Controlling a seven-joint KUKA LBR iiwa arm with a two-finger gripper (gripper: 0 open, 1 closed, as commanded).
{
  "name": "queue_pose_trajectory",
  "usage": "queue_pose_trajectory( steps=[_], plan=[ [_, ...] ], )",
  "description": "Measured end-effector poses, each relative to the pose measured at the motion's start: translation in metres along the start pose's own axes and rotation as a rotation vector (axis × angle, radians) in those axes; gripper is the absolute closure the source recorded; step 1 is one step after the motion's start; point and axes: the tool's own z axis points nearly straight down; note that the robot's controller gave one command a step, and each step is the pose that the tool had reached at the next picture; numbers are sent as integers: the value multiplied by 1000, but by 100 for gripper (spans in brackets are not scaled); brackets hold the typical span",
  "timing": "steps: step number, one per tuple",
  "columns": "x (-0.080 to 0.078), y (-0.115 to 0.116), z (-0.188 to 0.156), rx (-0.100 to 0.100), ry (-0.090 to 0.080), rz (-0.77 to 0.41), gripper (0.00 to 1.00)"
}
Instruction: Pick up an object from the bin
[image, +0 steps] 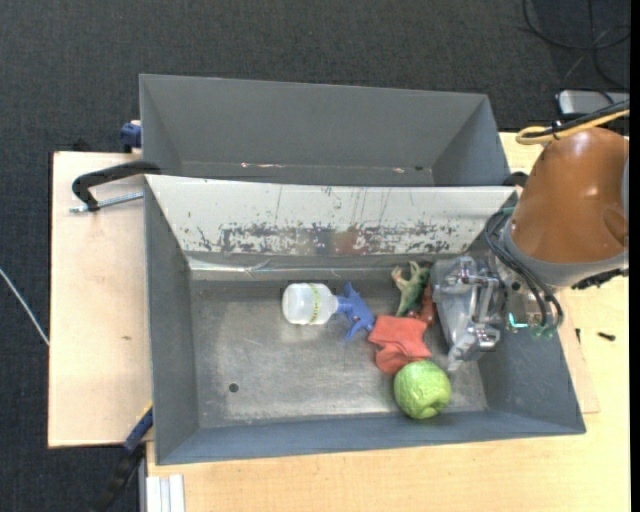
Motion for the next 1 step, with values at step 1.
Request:
queue_pose_trajectory(
  steps=[1],
  plan=[
    [-1,0,-3,1,-6,-1,0]
  ],
)
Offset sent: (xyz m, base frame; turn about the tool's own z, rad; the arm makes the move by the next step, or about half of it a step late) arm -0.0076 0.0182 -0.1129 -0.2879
